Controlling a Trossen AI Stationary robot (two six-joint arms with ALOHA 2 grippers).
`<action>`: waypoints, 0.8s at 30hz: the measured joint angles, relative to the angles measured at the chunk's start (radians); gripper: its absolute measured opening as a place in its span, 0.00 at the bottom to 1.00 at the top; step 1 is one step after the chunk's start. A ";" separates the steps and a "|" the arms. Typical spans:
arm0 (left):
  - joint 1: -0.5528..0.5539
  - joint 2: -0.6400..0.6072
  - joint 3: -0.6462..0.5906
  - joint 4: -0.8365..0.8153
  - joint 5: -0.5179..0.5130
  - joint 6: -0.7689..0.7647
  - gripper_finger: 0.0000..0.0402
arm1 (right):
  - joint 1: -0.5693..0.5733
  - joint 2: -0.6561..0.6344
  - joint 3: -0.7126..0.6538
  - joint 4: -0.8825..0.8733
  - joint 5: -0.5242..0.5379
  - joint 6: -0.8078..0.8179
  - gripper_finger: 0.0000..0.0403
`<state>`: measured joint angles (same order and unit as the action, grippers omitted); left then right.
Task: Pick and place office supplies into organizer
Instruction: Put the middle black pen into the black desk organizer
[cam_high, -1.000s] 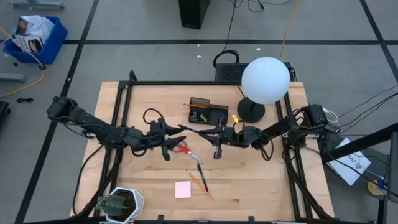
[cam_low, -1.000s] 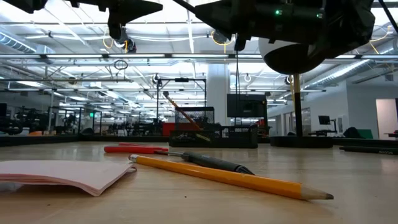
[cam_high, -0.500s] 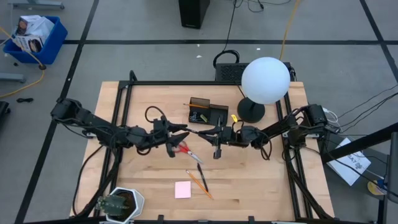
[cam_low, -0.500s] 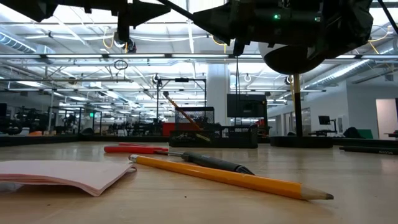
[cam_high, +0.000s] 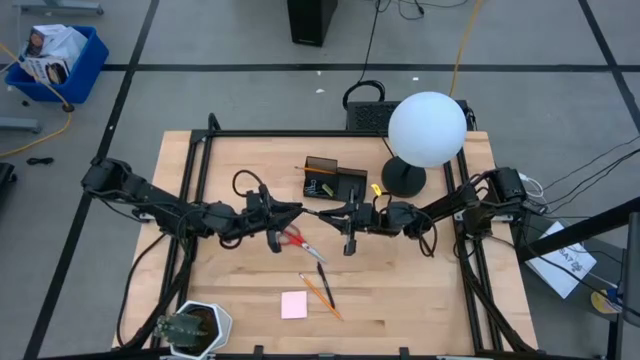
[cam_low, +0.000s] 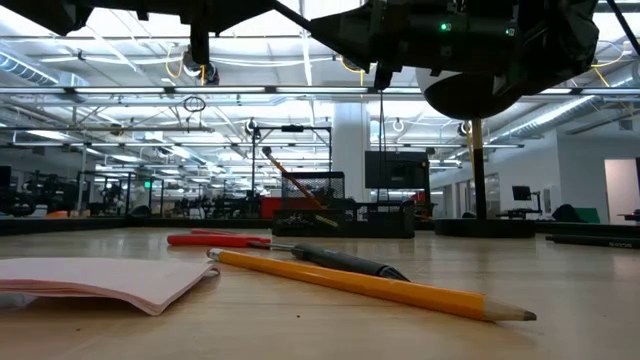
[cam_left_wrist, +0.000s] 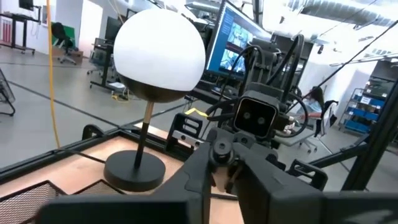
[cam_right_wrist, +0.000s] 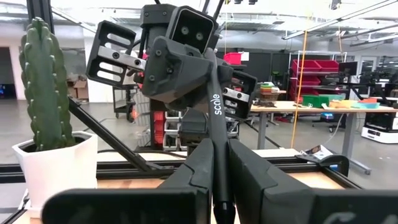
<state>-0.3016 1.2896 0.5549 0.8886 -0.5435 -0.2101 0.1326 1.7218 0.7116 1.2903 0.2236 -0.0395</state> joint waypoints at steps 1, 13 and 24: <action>0.000 0.000 0.000 0.000 0.001 0.001 0.12 | 0.000 0.000 0.000 0.000 0.000 -0.002 0.06; -0.001 0.000 0.000 -0.014 0.004 0.016 0.16 | -0.002 0.000 0.000 -0.018 0.016 -0.003 0.22; 0.000 0.000 0.000 -0.034 -0.003 0.045 0.11 | 0.008 0.000 0.000 -0.139 0.014 0.002 0.29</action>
<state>-0.3016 1.2896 0.5549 0.8550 -0.5467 -0.1646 0.1403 1.7218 0.7113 1.1516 0.2373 -0.0380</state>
